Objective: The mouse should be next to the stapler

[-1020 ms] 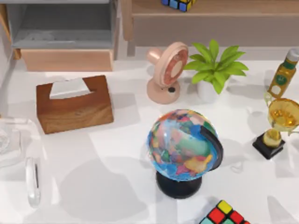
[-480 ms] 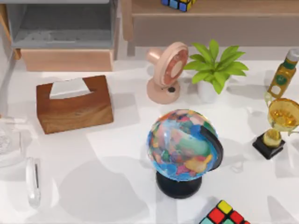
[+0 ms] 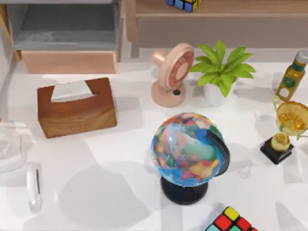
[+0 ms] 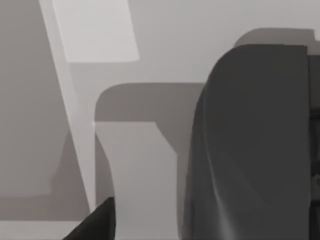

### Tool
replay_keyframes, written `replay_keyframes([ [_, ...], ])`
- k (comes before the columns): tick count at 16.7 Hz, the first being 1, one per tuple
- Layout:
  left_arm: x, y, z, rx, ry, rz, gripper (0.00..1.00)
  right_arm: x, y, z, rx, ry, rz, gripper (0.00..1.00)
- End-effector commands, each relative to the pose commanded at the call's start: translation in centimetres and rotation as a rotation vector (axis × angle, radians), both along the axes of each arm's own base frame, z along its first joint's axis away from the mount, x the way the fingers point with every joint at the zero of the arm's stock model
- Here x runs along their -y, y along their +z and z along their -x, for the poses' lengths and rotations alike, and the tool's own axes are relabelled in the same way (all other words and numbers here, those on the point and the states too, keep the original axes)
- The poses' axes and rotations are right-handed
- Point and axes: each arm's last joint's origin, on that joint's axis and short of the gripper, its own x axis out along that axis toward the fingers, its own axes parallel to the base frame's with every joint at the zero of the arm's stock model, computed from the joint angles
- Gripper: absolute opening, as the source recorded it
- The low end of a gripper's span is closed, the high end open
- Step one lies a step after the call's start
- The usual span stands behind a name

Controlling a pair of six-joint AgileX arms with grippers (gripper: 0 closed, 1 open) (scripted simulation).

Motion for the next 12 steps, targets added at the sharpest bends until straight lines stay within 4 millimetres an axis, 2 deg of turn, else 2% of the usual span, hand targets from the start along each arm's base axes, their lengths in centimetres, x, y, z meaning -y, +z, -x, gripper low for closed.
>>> replay_keyframes([
  [1, 0.0, 0.0, 0.0, 0.0, 0.0, 0.0, 1.0, 0.0, 0.0, 0.0, 0.0, 0.0, 0.0, 1.0],
  [12, 0.0, 0.0, 0.0, 0.0, 0.0, 0.0, 0.17, 0.0, 0.0, 0.0, 0.0, 0.0, 0.0, 1.0],
])
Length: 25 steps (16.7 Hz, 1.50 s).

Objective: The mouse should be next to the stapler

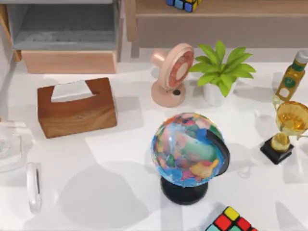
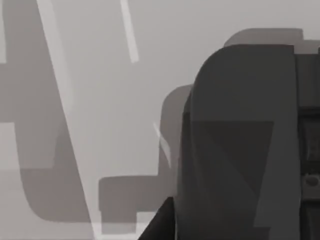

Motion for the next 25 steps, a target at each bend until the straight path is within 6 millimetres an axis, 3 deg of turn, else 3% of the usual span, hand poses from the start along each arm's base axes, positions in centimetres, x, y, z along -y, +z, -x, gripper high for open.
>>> replay_keyframes([
  [2, 0.0, 0.0, 0.0, 0.0, 0.0, 0.0, 0.02, 0.0, 0.0, 0.0, 0.0, 0.0, 0.0, 1.0],
  [3, 0.0, 0.0, 0.0, 0.0, 0.0, 0.0, 0.0, 0.0, 0.0, 0.0, 0.0, 0.0, 0.0, 1.0],
  [13, -0.1, 0.6, 0.1, 0.011, 0.008, -0.005, 0.0, 0.0, 0.0, 0.0, 0.0, 0.0, 0.0, 1.0],
  [16, 0.0, 3.6, 0.7, 0.058, 0.074, -0.026, 0.0, 0.0, 0.0, 0.0, 0.0, 0.0, 0.0, 1.0],
  [19, 0.6, 8.7, 2.2, 0.161, 0.183, -0.051, 0.0, 0.0, 0.0, 0.0, 0.0, 0.0, 0.0, 1.0],
  [22, 3.4, 13.5, 3.2, 0.285, 0.25, -0.039, 0.0, 0.0, 0.0, 0.0, 0.0, 0.0, 0.0, 1.0],
  [25, 7.5, 15.8, 4.2, 0.338, 0.267, 0.006, 0.0, 0.0, 0.0, 0.0, 0.0, 0.0, 0.0, 1.0],
])
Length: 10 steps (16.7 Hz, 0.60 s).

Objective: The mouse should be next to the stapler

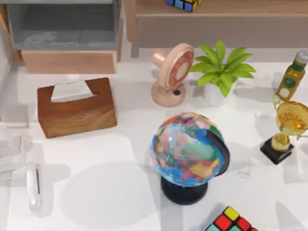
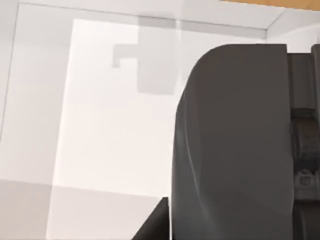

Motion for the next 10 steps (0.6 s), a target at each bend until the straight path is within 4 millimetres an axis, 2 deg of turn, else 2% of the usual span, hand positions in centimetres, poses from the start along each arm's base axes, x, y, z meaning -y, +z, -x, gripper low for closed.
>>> replay_keyframes([
  [3, 4.1, 1.5, 1.2, 0.033, 0.006, 0.027, 0.0, 0.0, 0.0, 0.0, 0.0, 0.0, 0.0, 1.0],
  [6, 6.5, 2.3, 2.4, 0.062, 0.062, 0.054, 0.0, 0.0, 0.0, 0.0, 0.0, 0.0, 0.0, 1.0],
  [8, 7.6, 2.0, 3.4, 0.065, 0.113, 0.075, 0.0, 0.0, 0.0, 0.0, 0.0, 0.0, 0.0, 1.0],
  [10, 9.6, 1.1, 4.6, 0.047, 0.132, 0.1, 0.0, 0.0, 0.0, 0.0, 0.0, 0.0, 0.0, 1.0],
])
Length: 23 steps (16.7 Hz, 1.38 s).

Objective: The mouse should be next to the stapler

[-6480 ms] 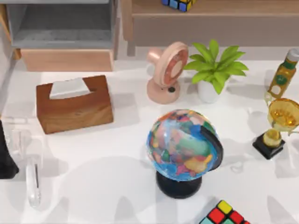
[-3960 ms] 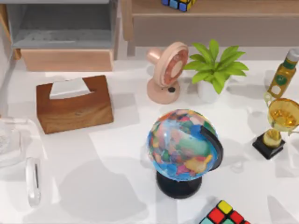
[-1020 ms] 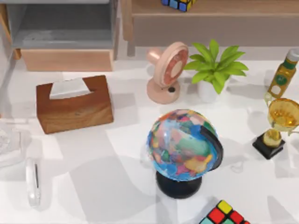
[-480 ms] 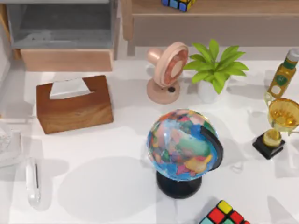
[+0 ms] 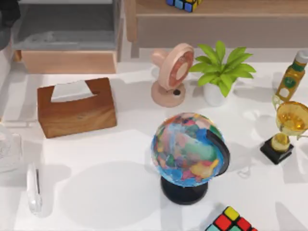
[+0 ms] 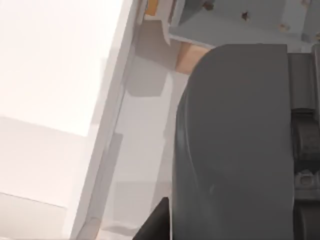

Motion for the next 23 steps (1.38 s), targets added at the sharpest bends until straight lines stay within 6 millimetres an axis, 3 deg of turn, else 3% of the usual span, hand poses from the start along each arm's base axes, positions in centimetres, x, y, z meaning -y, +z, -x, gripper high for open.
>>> replay_keyframes([
  [3, 5.2, -3.6, 3.0, -0.11, -0.071, 0.033, 0.0, 0.0, 0.0, 0.0, 0.0, 0.0, 0.0, 1.0],
  [6, 10.2, -8.6, 8.1, -0.292, -0.172, 0.029, 0.0, 0.0, 0.0, 0.0, 0.0, 0.0, 0.0, 1.0],
  [9, 13.2, -12.6, 13.2, -0.414, -0.232, -0.011, 0.0, 0.0, 0.0, 0.0, 0.0, 0.0, 0.0, 1.0],
  [12, 14.7, -14.5, 16.4, -0.411, -0.256, -0.043, 0.0, 0.0, 0.0, 0.0, 0.0, 0.0, 0.0, 1.0],
  [15, 15.1, -14.8, 17.5, -0.377, -0.26, -0.053, 0.0, 0.0, 0.0, 0.0, 0.0, 0.0, 0.0, 1.0],
  [23, 15.1, -14.9, 17.4, -0.38, -0.256, -0.054, 0.0, 0.0, 0.0, 0.0, 0.0, 0.0, 0.0, 1.0],
])
